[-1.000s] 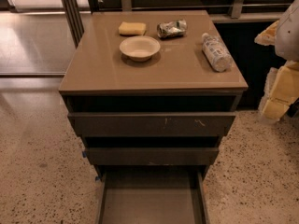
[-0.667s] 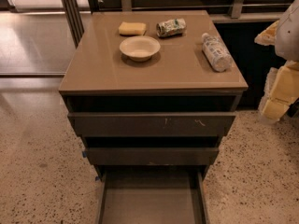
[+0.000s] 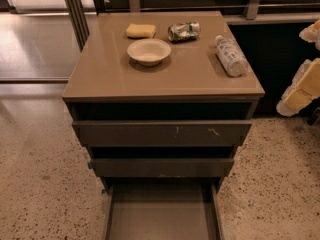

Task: Place blue plastic bottle into bottom drawer

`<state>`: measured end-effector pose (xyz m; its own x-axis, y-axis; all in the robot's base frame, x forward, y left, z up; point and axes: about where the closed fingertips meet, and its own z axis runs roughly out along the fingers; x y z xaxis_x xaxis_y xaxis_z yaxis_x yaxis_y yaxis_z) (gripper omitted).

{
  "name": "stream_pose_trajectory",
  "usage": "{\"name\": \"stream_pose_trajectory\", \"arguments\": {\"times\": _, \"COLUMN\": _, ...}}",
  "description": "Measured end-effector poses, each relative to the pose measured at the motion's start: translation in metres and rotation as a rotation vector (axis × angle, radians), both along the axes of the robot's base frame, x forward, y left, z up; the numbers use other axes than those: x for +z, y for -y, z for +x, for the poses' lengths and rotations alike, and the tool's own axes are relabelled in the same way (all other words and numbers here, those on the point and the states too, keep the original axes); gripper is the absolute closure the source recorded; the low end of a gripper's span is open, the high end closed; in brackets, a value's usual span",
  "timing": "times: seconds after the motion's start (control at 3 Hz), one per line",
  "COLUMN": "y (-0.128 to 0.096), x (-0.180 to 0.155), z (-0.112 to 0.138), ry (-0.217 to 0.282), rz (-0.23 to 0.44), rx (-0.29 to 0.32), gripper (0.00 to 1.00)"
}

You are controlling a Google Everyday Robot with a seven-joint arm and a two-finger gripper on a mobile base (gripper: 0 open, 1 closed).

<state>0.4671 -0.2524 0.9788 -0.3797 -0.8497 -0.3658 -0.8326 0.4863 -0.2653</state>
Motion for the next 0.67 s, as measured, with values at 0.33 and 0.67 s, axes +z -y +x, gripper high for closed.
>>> {"name": "stream_pose_trajectory", "arguments": {"times": 0.33, "y": 0.032, "x": -0.009, "z": 0.044, "ry": 0.022, "rz": 0.093, "rx": -0.138, "gripper": 0.00}}
{"name": "stream_pose_trajectory", "arguments": {"times": 0.67, "y": 0.052, "x": -0.023, "z": 0.097, "ry": 0.029, "rz": 0.160, "rx": -0.203, "gripper": 0.00}}
